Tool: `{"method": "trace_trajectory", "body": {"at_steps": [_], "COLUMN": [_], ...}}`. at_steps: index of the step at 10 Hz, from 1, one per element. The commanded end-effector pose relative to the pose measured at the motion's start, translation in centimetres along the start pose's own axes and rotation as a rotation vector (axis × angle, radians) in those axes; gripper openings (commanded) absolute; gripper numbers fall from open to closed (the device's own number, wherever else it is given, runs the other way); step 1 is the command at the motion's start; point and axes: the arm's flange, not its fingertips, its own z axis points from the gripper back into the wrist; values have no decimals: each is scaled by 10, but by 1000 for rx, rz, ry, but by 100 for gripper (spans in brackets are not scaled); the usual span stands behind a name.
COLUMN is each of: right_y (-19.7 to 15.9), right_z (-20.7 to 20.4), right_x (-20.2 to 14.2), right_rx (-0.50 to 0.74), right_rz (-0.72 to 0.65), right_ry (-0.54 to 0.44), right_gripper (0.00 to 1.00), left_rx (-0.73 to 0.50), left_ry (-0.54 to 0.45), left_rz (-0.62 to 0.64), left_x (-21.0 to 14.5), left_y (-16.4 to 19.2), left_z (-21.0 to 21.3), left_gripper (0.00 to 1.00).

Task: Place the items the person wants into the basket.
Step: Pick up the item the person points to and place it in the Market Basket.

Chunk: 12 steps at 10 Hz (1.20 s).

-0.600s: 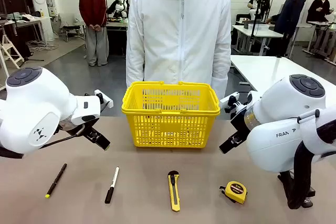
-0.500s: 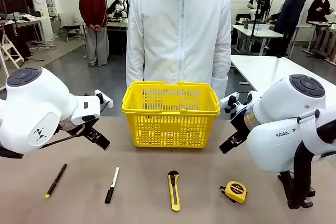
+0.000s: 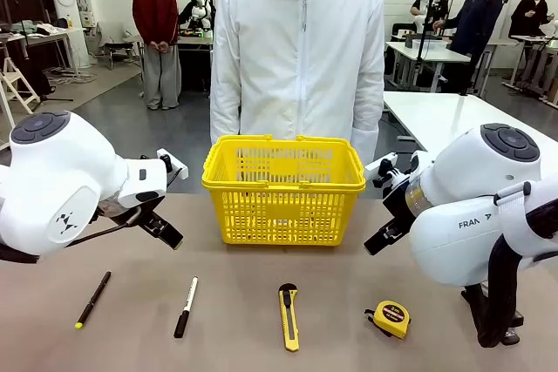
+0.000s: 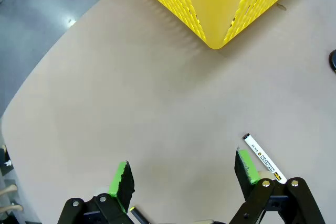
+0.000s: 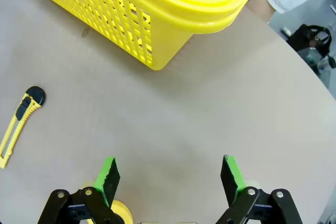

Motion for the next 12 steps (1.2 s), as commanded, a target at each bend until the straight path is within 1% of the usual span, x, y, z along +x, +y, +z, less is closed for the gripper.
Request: {"method": "trace_trajectory", "body": {"at_steps": [1, 7, 8, 9, 11, 12], "right_y": [0, 0, -7, -16, -28, -32], "right_z": [0, 0, 45, 85, 162, 201], "right_x": [0, 0, 14, 29, 62, 83], "right_rx": [0, 0, -80, -70, -100, -106], "right_rz": [-1, 0, -11, -9, -9, -30], "right_ry": [0, 0, 2, 27, 84, 77], "right_gripper": [100, 100, 100, 100, 100, 100], "left_rx": [0, 0, 26, 21, 16, 29], "left_ry": [0, 0, 14, 44, 90, 75], "left_rz": [1, 0, -19, -50, -83, -85], "left_x": [0, 0, 9, 25, 62, 85], "left_y": [0, 0, 0, 5, 11, 12], "left_z": [0, 0, 40, 80, 147, 180], "left_gripper": [100, 100, 100, 100, 100, 100]}}
